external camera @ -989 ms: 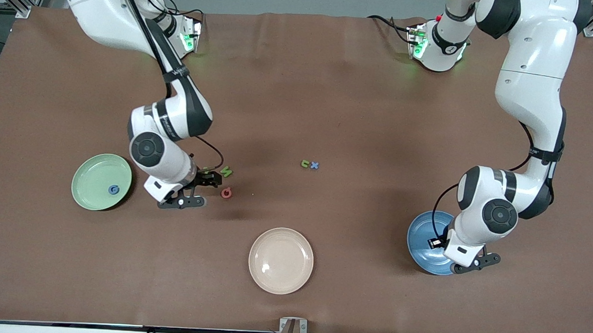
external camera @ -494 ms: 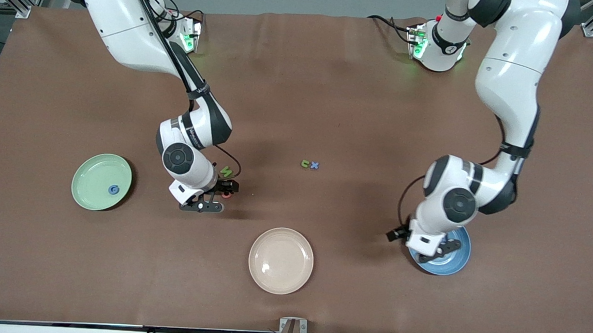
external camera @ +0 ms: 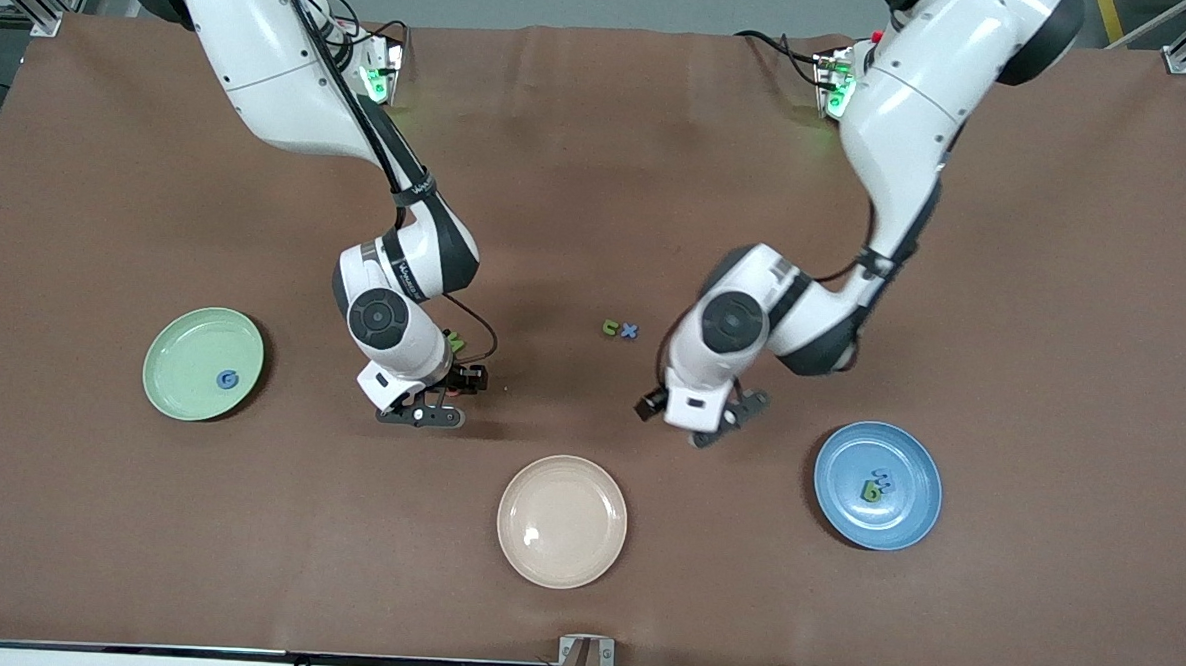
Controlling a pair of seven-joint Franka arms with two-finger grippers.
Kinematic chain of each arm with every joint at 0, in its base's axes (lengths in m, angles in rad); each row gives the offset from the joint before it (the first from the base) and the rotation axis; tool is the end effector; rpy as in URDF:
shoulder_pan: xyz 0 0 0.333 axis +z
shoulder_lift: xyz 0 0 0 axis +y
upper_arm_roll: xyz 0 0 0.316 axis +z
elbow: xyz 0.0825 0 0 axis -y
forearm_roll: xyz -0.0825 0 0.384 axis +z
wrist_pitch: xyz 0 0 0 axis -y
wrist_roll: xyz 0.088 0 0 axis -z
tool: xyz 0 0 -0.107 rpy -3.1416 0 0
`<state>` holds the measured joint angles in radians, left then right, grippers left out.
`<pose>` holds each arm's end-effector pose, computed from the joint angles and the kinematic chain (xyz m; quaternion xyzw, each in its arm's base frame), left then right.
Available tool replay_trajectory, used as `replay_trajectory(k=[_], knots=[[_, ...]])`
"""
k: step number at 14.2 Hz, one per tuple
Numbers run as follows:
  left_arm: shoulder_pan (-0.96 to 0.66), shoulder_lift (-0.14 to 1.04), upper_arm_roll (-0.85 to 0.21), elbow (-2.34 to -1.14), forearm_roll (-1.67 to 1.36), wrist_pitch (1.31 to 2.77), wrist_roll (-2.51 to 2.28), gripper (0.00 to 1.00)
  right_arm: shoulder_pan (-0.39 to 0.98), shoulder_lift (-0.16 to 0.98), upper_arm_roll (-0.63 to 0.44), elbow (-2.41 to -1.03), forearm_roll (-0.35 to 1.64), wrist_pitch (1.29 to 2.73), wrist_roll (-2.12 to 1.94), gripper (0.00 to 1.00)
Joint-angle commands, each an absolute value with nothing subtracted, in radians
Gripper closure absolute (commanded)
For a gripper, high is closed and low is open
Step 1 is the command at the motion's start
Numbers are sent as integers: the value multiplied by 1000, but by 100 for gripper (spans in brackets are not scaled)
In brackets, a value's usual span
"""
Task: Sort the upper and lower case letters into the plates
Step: 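Grasp the pink Q with the right gripper while the left gripper reaches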
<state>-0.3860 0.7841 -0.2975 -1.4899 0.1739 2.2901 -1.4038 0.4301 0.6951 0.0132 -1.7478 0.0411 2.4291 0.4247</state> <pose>0.5841 -0.4221 0.2255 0.9390 0.3409 -0.0182 0.0413 0.5986 0.2836 0.1737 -0.9998 0.0078 0.0137 0.0130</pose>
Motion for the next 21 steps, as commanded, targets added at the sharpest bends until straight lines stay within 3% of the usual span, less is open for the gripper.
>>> replay_trajectory(k=[1,4,7,10,13,16,21], knots=[[-432,776,-288,-1528,195,2322,-1560,0,440,709,5,-1733,38,2434,440,50],[-466,764,-287,-1598,237,2356,-1831,0,439,709,5,-1733,38,2431,437,73],[-479,756,-296,-1644,301,2377,-2024,0,433,704,5,-1735,38,2425,431,88],[-502,747,-296,-1672,325,2393,-2184,0,431,687,3,-1729,38,2410,425,89],[-500,738,-296,-1680,327,2395,-2279,4,385,585,-5,-1709,32,2203,329,89],[-509,735,-296,-1686,328,2395,-2336,9,247,491,-3,-1730,34,2073,94,89],[-528,724,-296,-1721,328,2396,-2365,16,16,459,-5,-1831,32,2118,-257,88]])
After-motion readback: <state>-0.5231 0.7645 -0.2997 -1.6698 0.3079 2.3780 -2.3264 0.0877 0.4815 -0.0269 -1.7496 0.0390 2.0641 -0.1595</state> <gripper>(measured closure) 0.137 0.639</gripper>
